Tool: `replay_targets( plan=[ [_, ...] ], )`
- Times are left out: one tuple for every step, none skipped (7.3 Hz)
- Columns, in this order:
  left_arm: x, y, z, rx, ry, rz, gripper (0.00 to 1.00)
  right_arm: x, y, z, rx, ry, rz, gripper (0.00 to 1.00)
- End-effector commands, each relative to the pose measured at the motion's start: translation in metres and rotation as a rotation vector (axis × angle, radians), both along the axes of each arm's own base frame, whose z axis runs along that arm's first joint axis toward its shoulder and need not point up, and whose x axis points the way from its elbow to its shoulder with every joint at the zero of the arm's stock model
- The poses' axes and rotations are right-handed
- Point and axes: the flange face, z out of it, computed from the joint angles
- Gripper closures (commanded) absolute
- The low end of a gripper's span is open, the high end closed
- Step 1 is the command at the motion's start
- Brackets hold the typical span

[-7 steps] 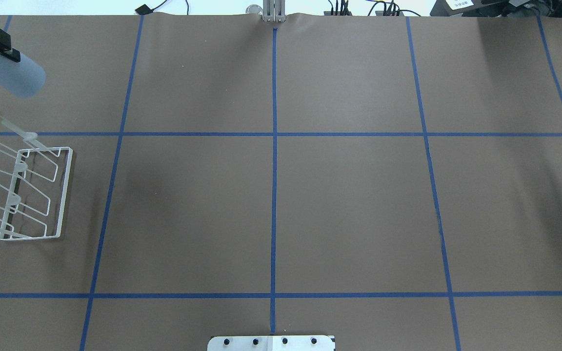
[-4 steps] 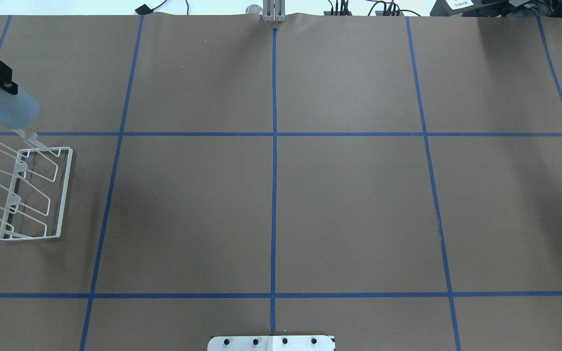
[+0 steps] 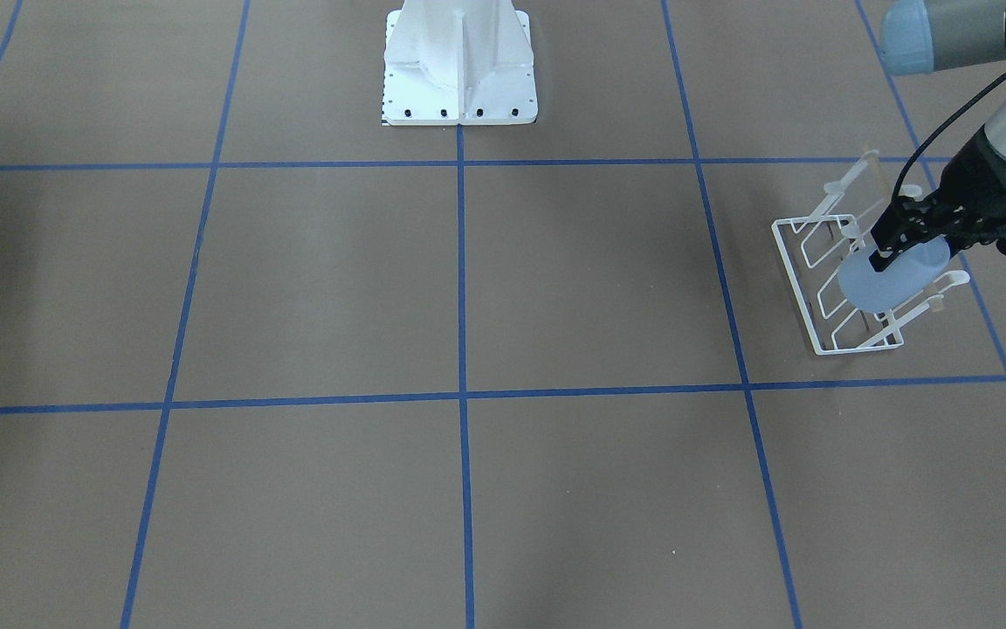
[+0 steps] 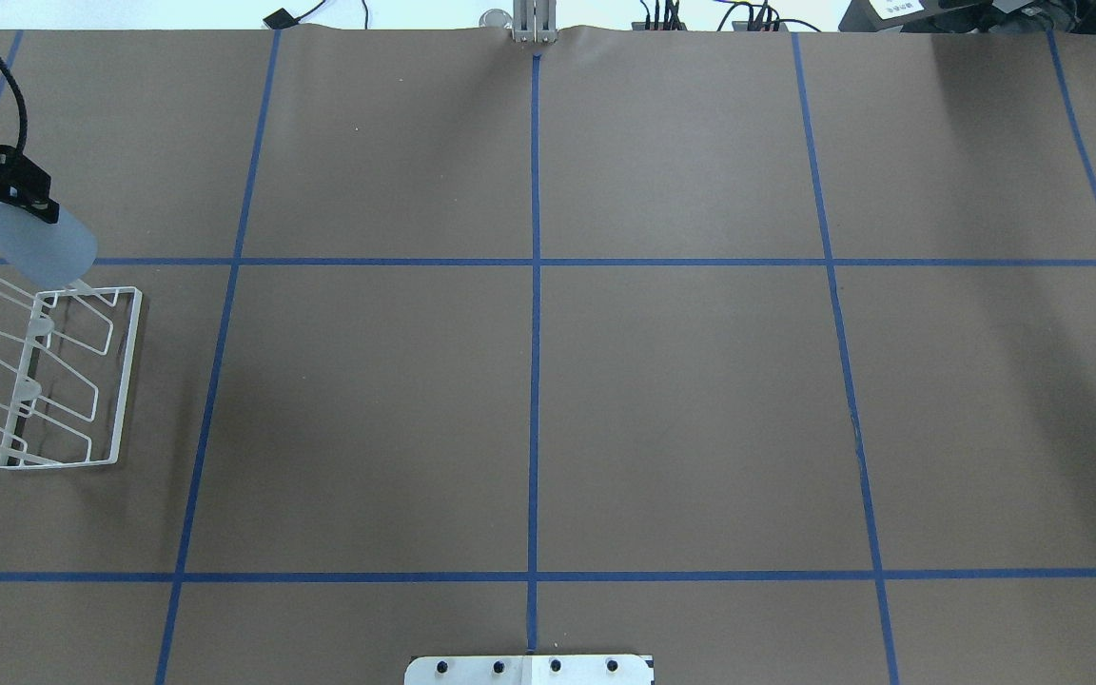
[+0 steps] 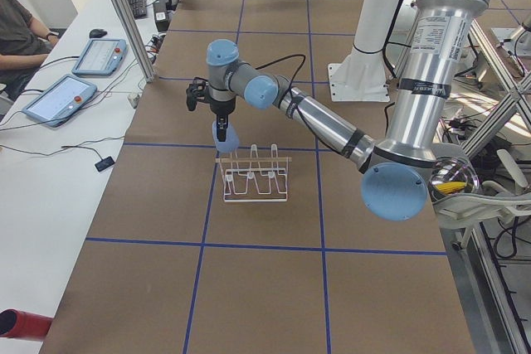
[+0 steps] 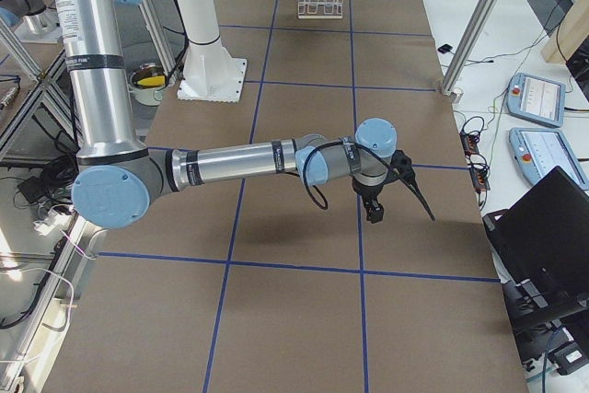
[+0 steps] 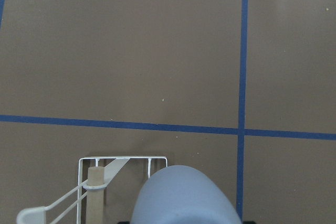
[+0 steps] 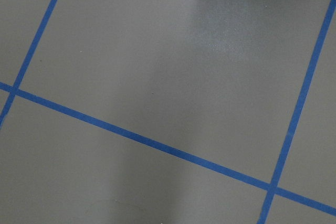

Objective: Hang cup on cup holder
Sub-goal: 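Carry the cup with the left gripper down toward the wire rack, then lower the cup onto a wooden peg of the rack with the left gripper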

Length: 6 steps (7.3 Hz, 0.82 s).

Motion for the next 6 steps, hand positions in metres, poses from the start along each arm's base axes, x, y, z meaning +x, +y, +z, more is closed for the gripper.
replay_targets(
  plan=[
    [0.012,0.01,0.016,-0.023,-0.016,0.027,1.0,0.0,0.002,0.003,-0.005,0.002,-0.001,0.0],
    [0.015,0.01,0.02,-0.03,-0.019,0.032,1.0,-0.001,0.002,0.003,-0.007,0.002,-0.003,0.0],
    [0.018,0.012,0.021,-0.034,-0.019,0.037,1.0,-0.001,0.002,0.002,-0.005,0.0,-0.003,0.0],
    [0.025,0.013,0.023,-0.036,-0.021,0.053,1.0,-0.001,0.002,0.003,-0.007,0.002,-0.003,0.0],
    [0.027,0.011,0.027,-0.042,-0.024,0.054,0.92,-0.001,0.002,0.002,-0.005,0.0,-0.003,0.0],
    [0.027,0.011,0.028,-0.042,-0.025,0.055,0.6,-0.001,0.001,0.002,-0.004,0.001,-0.003,0.0]
  ],
)
